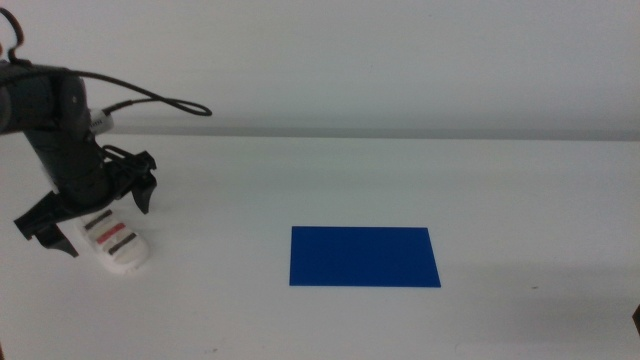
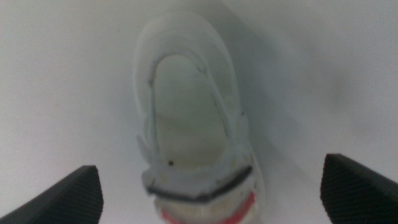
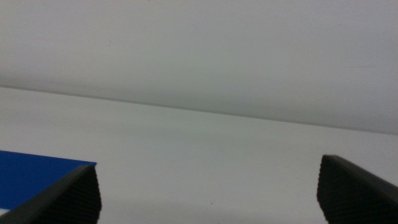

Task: Use one arm to grab the shoe from the table and place it on the mat.

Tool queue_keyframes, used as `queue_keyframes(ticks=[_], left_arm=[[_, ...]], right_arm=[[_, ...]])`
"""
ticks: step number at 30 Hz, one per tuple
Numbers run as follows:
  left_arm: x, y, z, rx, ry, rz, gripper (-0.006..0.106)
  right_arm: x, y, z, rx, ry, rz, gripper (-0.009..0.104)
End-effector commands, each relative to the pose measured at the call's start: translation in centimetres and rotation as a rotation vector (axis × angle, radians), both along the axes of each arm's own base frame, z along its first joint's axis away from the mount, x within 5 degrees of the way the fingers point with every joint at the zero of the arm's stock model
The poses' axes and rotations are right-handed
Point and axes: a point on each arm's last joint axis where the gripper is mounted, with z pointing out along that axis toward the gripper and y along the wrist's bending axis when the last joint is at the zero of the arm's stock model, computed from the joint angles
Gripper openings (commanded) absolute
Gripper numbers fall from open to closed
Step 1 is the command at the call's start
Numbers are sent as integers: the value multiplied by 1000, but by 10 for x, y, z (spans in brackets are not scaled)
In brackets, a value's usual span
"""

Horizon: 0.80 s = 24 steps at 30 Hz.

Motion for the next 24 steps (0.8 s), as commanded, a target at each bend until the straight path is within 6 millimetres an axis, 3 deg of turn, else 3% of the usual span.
queue_keyframes(ticks=[1,6,9,12,16,19,24], left_arm=[[4,1,-7,-8,-10,13,94],[6,1,-20,-8,20,13,93],[6,1,-22,-4,23,6,84],[8,2,-22,7,2,0,64],[10,6,-19,0,-22,17,26],[4,6,1,-11,-7,26,0],[-17,-17,58,56,-13,21,-2]], right_arm=[[-1,0,-12,-1,-2,0,93],[-1,0,-12,-1,-2,0,93],[-1,0,-12,-1,-2,0,93],[-1,0,-12,-1,-2,0,93],[-1,0,-12,-1,-2,0,93],[-1,0,-12,-1,-2,0,93],[-1,0,-12,-1,-2,0,93]])
